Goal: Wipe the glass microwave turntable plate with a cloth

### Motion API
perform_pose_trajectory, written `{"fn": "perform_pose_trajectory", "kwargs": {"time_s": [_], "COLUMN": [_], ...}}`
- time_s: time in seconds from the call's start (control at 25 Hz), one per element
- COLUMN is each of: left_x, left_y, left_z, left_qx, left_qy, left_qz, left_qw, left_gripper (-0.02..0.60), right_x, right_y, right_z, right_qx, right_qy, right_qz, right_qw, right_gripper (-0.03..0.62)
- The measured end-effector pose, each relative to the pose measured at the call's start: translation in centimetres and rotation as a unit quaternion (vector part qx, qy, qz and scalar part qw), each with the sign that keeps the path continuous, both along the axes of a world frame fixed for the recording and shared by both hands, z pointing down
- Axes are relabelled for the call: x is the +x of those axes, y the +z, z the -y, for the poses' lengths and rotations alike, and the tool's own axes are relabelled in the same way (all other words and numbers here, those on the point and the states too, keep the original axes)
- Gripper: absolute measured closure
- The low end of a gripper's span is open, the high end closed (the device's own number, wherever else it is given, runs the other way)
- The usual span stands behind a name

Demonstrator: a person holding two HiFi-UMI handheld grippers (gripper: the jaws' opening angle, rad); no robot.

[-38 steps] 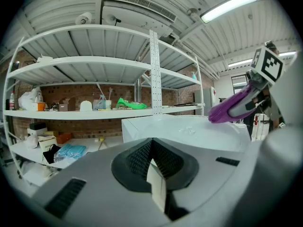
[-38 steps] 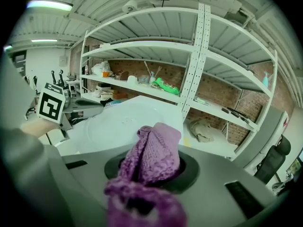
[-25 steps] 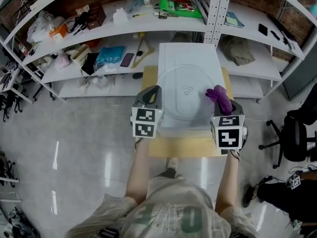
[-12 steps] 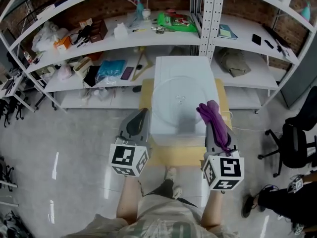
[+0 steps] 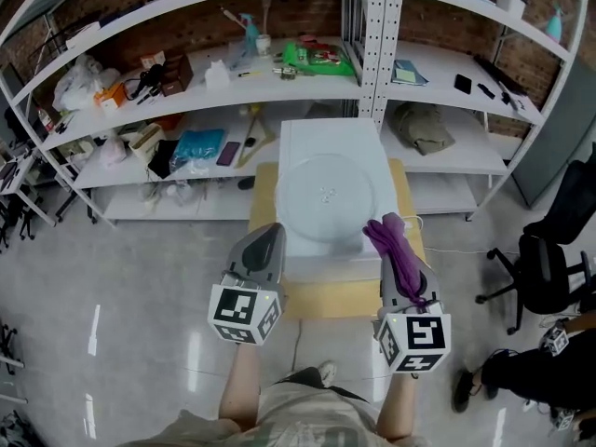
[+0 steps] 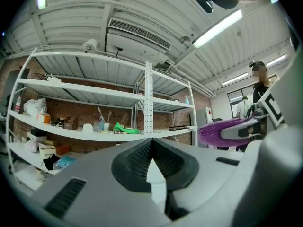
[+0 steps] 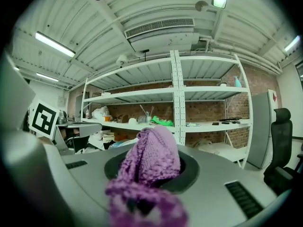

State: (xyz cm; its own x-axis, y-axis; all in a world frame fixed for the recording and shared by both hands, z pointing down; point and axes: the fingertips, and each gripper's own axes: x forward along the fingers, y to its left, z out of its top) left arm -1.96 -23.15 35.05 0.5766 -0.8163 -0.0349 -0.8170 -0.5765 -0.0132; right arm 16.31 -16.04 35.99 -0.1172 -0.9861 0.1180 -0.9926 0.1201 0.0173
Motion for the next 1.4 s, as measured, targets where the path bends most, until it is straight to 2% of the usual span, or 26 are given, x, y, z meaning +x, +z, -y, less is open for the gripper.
{"fn": "perform_pose_trajectory", "kwargs": {"time_s": [0.28,0.44,0.6,0.84,1.08,1.24,1.4], "left_x": [-1.1,-3.5,-5.1,-6.8,-9.4,-10.1,-10.4], "left_y": [0.5,1.3,1.3,0.6,2.7,2.1,0.4], "left_z": [-1.6,-2.6,-4.4,-10.6,-16.9,-21.5,-27.0], "left_qx": [0.006,0.0,0.005,0.008,-0.014,-0.012,0.008], "left_qy": [0.003,-0.013,-0.022,-0.005,-0.009,-0.016,-0.041], "left_qz": [-0.023,-0.036,-0.019,-0.014,0.0,0.011,0.0], "left_qw": [0.9997,0.9993,0.9996,0.9999,0.9999,0.9997,0.9991], "left_gripper": [0.58,0.58,0.58,0.58,0.58,0.58,0.58], "right_x": [-1.6,-4.3,-6.4,-7.8,-8.9,-7.0,-5.1], "right_y": [-0.3,0.0,-0.4,0.1,1.6,1.5,0.5], "right_z": [0.3,-0.2,-2.4,-8.3,-16.2,-21.0,-27.0], "right_qx": [0.006,-0.004,0.002,-0.01,-0.027,-0.03,-0.012], "right_qy": [-0.011,-0.032,-0.043,-0.031,-0.02,0.0,-0.002], "right_qz": [-0.038,-0.047,-0.047,-0.023,-0.007,0.009,0.018], "right_qw": [0.999,0.998,0.998,0.999,0.999,1.0,1.0], "right_gripper": [0.54,0.54,0.54,0.54,0.54,0.54,0.54]}}
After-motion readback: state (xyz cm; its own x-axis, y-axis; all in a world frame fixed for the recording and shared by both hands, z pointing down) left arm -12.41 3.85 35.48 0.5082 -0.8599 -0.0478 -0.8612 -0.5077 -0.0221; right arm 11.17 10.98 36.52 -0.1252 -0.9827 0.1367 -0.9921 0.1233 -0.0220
